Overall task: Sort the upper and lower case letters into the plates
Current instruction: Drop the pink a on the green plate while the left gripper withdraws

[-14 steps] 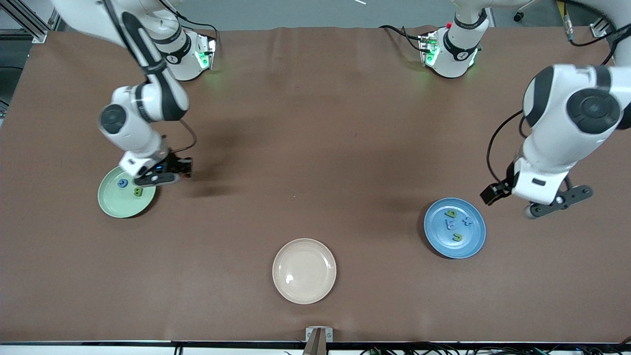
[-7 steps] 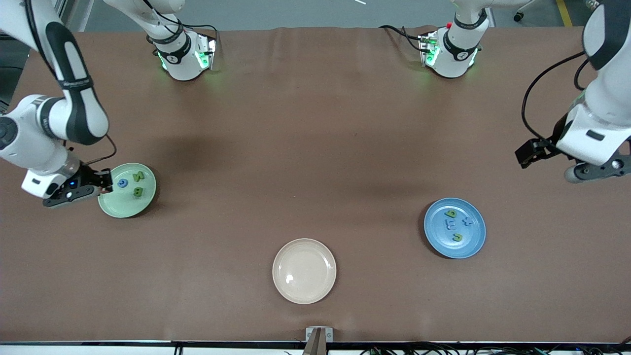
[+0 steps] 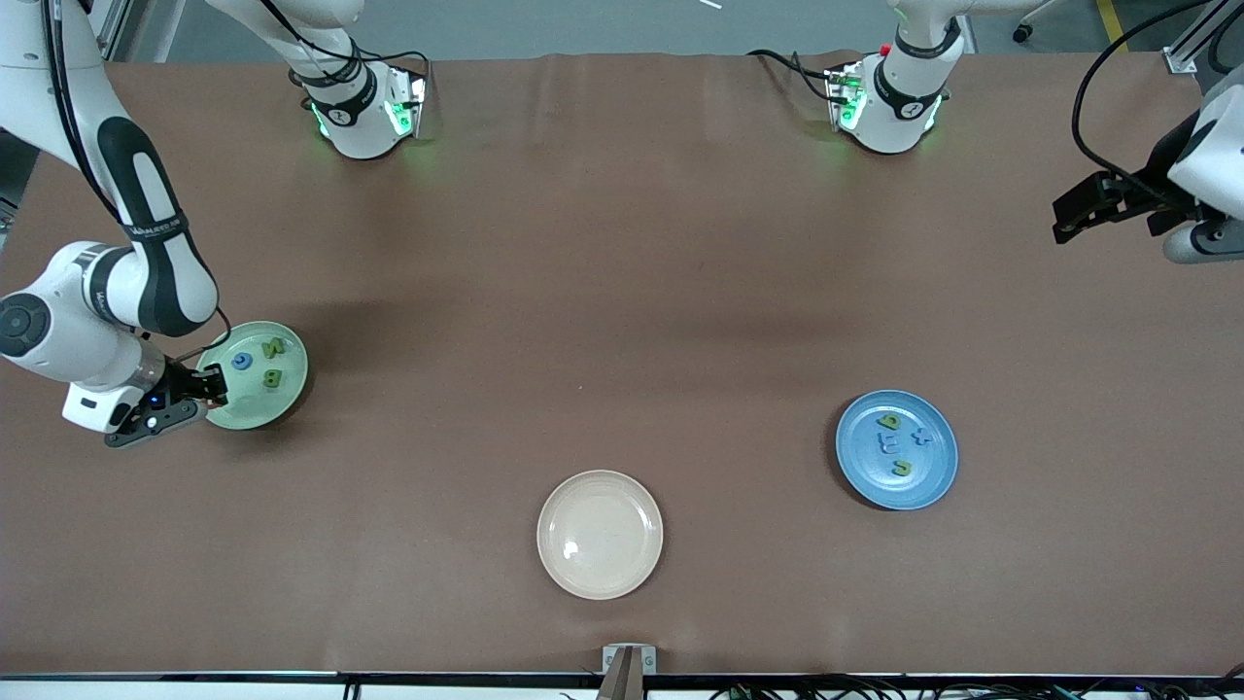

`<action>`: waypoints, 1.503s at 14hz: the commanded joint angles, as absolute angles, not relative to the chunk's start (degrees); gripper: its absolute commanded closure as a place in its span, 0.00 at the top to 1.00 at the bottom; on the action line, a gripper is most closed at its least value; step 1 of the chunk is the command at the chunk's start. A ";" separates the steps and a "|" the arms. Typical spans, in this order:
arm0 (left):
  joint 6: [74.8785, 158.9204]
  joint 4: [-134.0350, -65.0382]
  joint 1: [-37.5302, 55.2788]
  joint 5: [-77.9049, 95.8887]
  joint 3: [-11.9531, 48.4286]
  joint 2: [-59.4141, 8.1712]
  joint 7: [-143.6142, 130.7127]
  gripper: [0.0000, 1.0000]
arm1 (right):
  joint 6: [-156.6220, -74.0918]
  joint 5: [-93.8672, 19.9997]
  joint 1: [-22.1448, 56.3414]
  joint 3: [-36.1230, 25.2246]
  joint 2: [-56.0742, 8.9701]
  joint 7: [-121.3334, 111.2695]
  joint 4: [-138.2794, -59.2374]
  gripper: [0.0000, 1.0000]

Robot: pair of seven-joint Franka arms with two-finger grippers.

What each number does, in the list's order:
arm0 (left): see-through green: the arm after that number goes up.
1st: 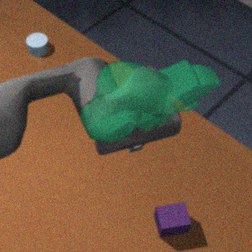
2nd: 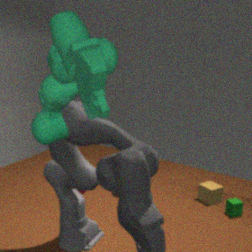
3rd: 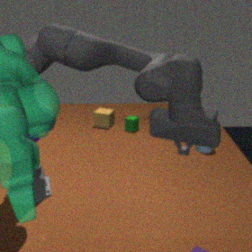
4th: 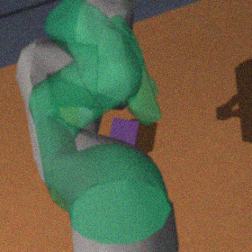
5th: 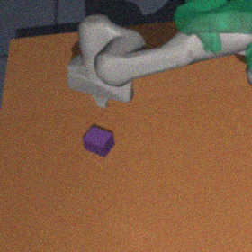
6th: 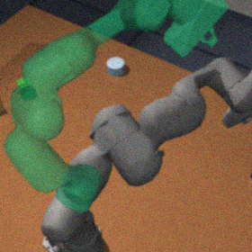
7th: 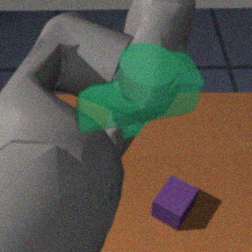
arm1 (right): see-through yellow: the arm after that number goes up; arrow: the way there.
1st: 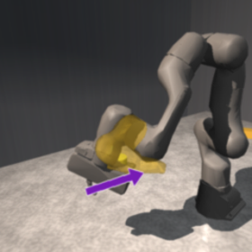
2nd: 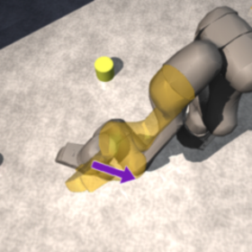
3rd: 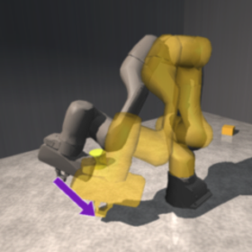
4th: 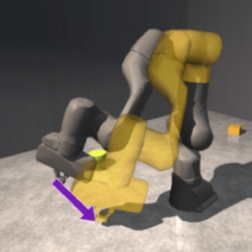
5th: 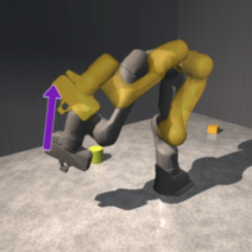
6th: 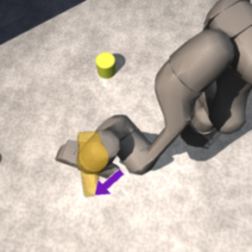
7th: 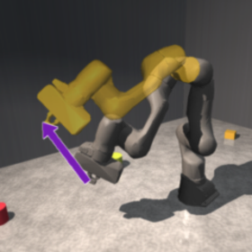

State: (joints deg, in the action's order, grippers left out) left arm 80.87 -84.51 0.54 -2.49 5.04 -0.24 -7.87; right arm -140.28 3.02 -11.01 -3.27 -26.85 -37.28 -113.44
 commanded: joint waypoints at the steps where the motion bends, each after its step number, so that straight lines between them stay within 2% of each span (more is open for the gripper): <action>1: 79.72 -85.61 -0.35 -0.44 4.66 1.76 -6.42 1.00 | -140.36 3.52 -10.99 -2.81 -27.95 -37.18 -112.85 0.11; 7: 79.72 -85.17 -0.88 -0.35 4.57 1.15 -6.06 1.00 | -140.36 3.43 -10.99 -2.64 -29.00 -37.18 -115.05 0.12; 12: 79.72 -85.17 -1.14 -0.36 4.57 -0.09 -6.15 1.00 | -140.27 3.43 -9.76 -2.64 -29.09 -37.18 -115.75 0.17; 13: 79.89 -85.17 -1.14 -0.70 4.57 -0.17 -6.15 1.00 | -140.19 3.43 -9.67 -2.64 -29.00 -37.18 -115.75 0.21; 14: 80.68 -85.34 -0.97 -1.23 4.57 -0.44 -6.24 1.00 | -139.92 3.43 -9.67 -2.64 -29.09 -37.18 -115.66 0.32; 15: 80.86 -85.25 -0.88 -1.23 4.57 -0.53 -6.24 1.00 | -139.75 3.43 -9.58 -2.64 -29.00 -37.09 -115.49 0.63; 16: 80.95 -85.17 -0.88 -1.32 4.57 -0.44 -6.24 1.00 | -139.75 3.43 -9.58 -2.64 -29.00 -36.92 -115.14 0.85; 18: 80.95 -85.17 -0.88 -1.23 4.57 -0.35 -6.24 1.00 | -139.48 3.52 -8.97 -2.64 -28.39 -36.65 -113.57 0.94; 21: 81.03 -85.08 -0.97 -1.23 4.57 -0.35 -6.24 1.00 | -134.94 3.60 -8.00 -2.64 -24.98 -35.00 -110.75 0.94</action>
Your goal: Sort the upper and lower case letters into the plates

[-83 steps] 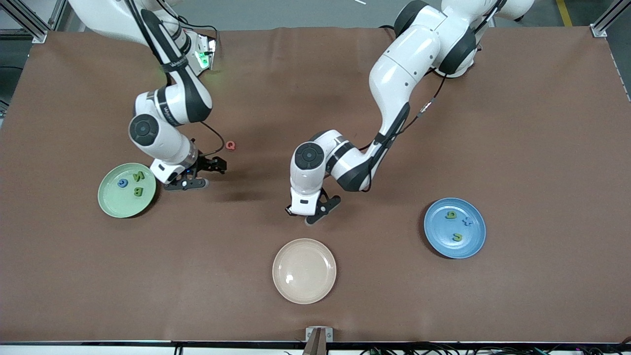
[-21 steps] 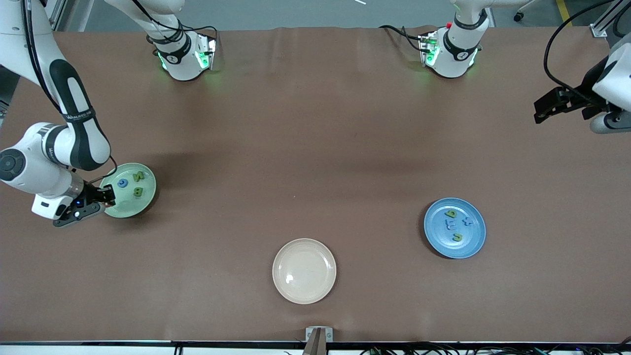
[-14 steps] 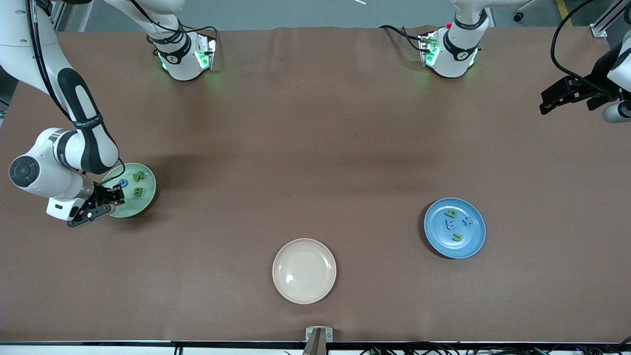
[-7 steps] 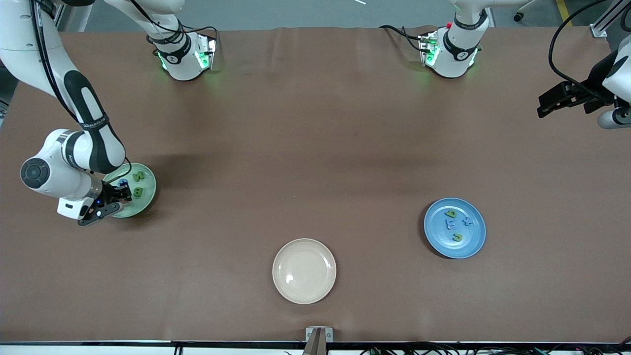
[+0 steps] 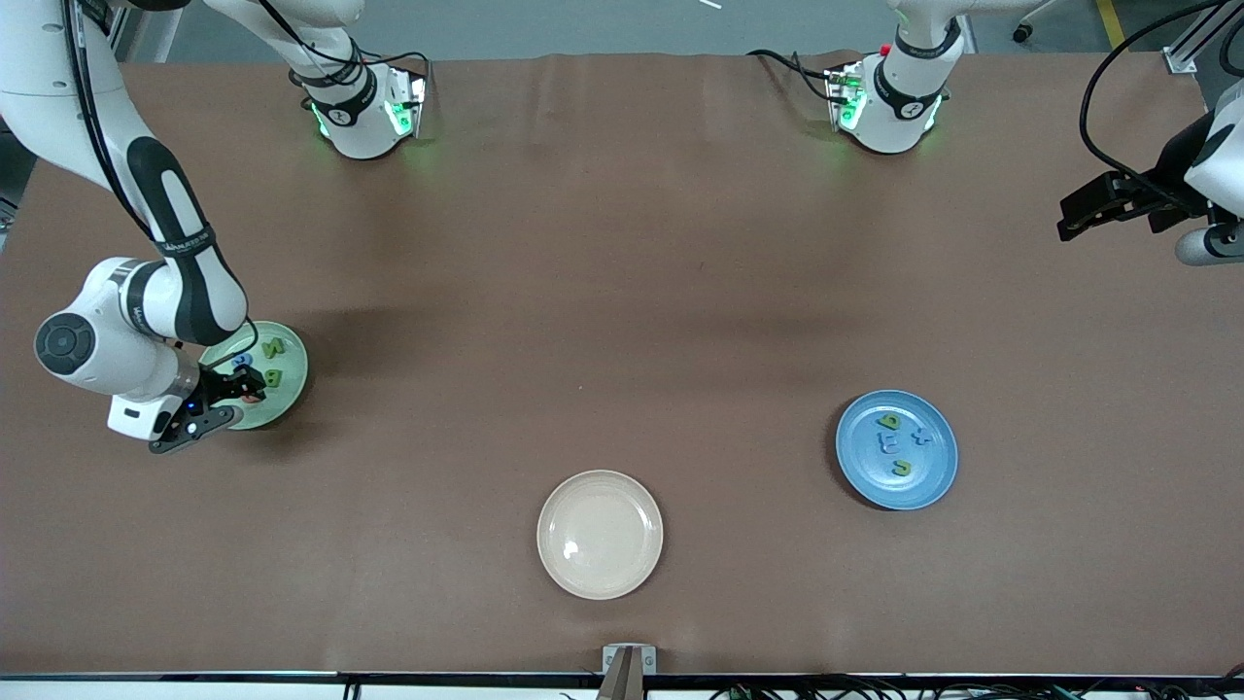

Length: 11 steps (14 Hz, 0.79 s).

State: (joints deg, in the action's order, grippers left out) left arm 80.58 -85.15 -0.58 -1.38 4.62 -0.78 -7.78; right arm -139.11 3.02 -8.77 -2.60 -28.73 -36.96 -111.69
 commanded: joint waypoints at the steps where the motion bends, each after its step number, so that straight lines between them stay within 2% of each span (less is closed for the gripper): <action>1: 81.73 -85.08 -0.97 -1.23 4.57 -0.26 -6.24 1.00 | -131.43 3.60 -7.48 -2.64 -23.05 -30.98 -109.70 0.94; 7: 83.84 -85.25 -0.88 -1.32 4.57 -0.96 -6.24 1.00 | -110.16 4.30 -0.10 -2.64 -12.33 -1.63 -102.40 0.92; 9: 83.85 -85.34 -0.88 -1.32 4.57 -1.14 -6.24 1.00 | -106.37 4.31 0.96 -2.64 -7.76 -0.09 -101.35 0.92; 11: 83.85 -85.34 -0.97 -1.32 4.57 -1.14 -6.85 1.00 | -101.28 4.31 0.97 -2.55 -5.98 0.09 -96.71 0.93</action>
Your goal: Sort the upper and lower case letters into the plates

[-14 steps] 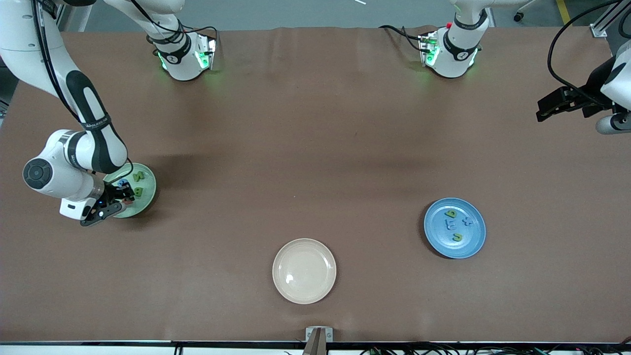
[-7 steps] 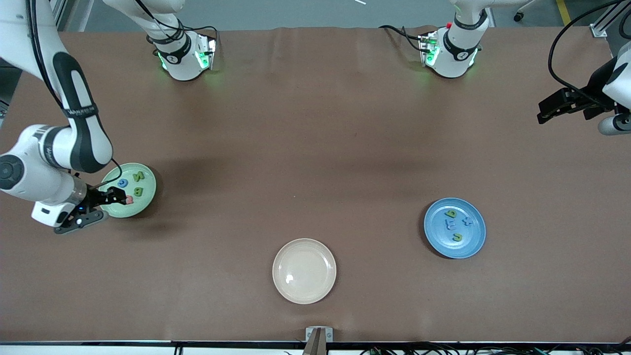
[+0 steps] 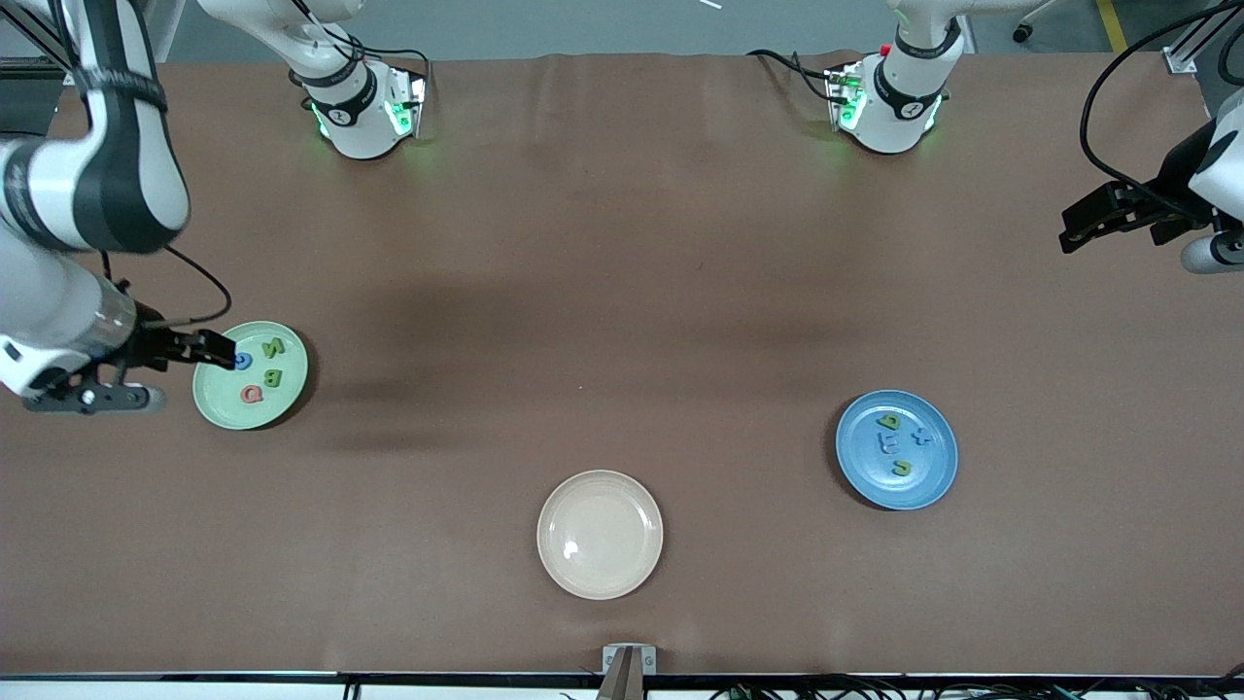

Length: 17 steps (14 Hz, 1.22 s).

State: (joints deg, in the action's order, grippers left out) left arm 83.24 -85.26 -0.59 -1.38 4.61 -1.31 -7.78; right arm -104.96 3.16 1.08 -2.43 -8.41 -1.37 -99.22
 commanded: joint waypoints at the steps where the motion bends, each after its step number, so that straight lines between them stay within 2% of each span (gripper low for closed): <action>1: 83.85 -85.25 -0.97 -1.32 4.57 -1.14 -6.86 1.00 | -97.77 4.22 0.97 -2.64 -6.06 0.09 -92.50 0.94; 4: 83.85 -85.08 -0.97 -1.32 4.48 -0.88 -6.85 1.00 | -91.25 3.52 0.88 -2.72 -6.15 0.35 -84.66 0.99; 8: 83.85 -85.08 -1.05 -1.32 4.48 -0.70 -6.59 1.00 | -87.80 3.43 0.79 -2.55 -6.06 0.00 -78.15 1.00; 11: 84.72 -85.08 -1.05 -1.32 4.48 -0.79 -6.59 1.00 | -85.70 3.87 0.70 -2.72 -5.98 0.09 -76.56 1.00; 17: 85.08 -84.99 -1.14 -1.32 4.40 -0.70 -6.06 1.00 | -86.84 3.87 2.20 -2.72 -6.33 0.08 -75.23 1.00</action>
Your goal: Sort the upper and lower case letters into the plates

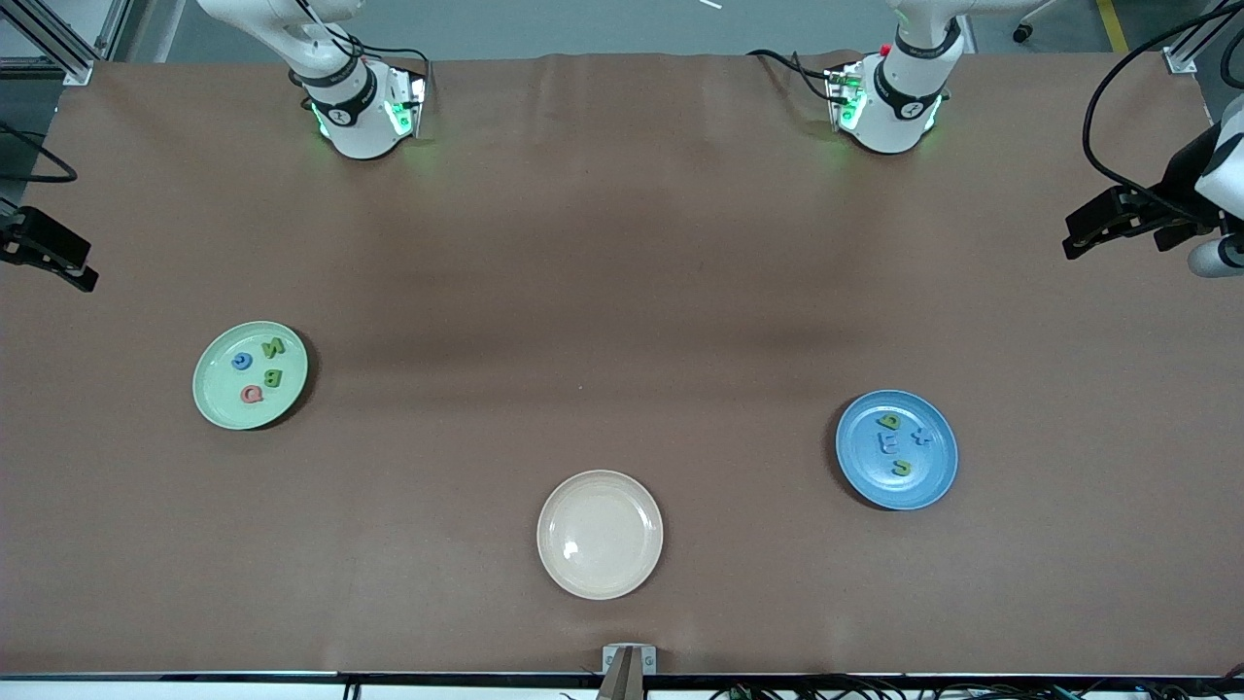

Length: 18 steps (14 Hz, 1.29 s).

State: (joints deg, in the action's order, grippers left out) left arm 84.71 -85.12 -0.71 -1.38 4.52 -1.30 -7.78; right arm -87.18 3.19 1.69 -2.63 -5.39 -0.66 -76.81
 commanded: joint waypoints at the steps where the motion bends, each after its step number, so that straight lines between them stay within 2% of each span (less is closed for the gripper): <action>1: 85.08 -84.90 -1.06 -1.14 4.22 -0.62 -5.98 1.00 | -86.75 3.26 1.50 -3.07 -6.24 0.09 -75.32 1.00; 4: 84.99 -84.99 -1.67 -0.53 4.13 -0.35 -4.75 1.00 | -86.14 -2.89 -2.89 -3.08 -5.72 -0.61 -75.93 1.00; 8: 84.46 -85.78 -2.11 -0.35 4.48 0.70 -3.87 1.00 | -89.37 -2.55 -3.34 -2.90 -0.45 -0.70 -84.18 1.00; 10: 84.64 -88.40 -2.11 -0.44 4.57 2.89 -3.87 1.00 | -90.26 -2.20 -2.82 -2.64 0.70 -0.70 -86.30 1.00; 13: 85.86 -91.93 -1.93 -0.53 4.92 5.53 -3.78 1.00 | -90.79 -1.67 -2.73 -2.64 0.79 -0.70 -86.40 1.00; 18: 85.96 -91.14 -2.11 -0.44 4.92 5.36 -0.80 1.00 | -90.88 -0.62 -1.76 -2.55 0.88 -0.70 -86.57 1.00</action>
State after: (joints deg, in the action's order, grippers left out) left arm 84.98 -89.93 -1.57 -1.38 4.87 4.31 -3.44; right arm -89.77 -1.40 -2.24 -2.64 -1.30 -0.75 -83.85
